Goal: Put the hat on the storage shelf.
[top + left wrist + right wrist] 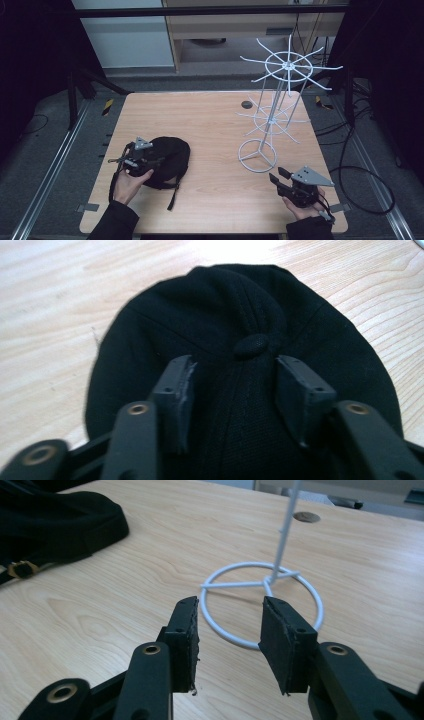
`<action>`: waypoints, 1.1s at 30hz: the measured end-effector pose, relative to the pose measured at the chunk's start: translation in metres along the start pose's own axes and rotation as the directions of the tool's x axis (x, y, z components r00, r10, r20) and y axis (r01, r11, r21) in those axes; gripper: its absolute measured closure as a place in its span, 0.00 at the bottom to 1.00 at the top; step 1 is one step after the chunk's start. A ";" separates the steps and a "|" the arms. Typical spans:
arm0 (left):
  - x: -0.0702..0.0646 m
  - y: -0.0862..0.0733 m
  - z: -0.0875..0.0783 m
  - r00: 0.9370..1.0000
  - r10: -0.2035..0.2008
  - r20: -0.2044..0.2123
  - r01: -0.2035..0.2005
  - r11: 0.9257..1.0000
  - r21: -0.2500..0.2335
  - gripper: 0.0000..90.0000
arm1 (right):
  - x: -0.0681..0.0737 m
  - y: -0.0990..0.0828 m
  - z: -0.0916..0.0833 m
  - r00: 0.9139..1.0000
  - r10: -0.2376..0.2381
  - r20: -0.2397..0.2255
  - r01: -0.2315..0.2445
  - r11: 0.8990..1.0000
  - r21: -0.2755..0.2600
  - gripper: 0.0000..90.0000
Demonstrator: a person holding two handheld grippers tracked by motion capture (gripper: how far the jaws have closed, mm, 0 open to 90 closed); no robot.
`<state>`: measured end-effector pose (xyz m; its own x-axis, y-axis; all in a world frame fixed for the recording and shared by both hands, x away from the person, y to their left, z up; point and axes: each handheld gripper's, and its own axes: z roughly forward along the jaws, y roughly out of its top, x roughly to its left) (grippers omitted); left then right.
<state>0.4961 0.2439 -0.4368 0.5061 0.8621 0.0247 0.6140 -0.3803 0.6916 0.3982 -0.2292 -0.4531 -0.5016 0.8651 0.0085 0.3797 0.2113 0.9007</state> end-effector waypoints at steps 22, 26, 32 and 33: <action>-0.008 0.000 -0.054 0.998 -0.063 0.025 0.067 0.954 -0.293 0.88 | -0.025 -0.016 0.008 0.996 0.040 0.080 -0.045 0.998 0.051 0.63; -0.016 0.006 -0.075 0.997 -0.057 0.054 0.074 0.915 -0.398 0.88 | -0.028 -0.017 0.008 0.995 0.034 0.095 -0.039 0.998 0.047 0.62; -0.025 0.011 -0.101 0.993 -0.058 0.103 0.103 0.857 -0.505 0.88 | -0.030 -0.018 0.008 0.994 0.038 0.105 -0.043 0.998 0.045 0.61; -0.027 0.012 -0.104 0.992 -0.057 0.112 0.108 0.848 -0.519 0.88 | -0.031 -0.018 0.008 0.993 0.039 0.108 -0.044 0.998 0.044 0.61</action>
<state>0.4267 0.2510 -0.3541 0.5346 0.8396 -0.0959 0.2607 -0.0559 0.9638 0.4132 -0.2559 -0.4728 -0.3999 0.9166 -0.0036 0.4354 0.1933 0.8792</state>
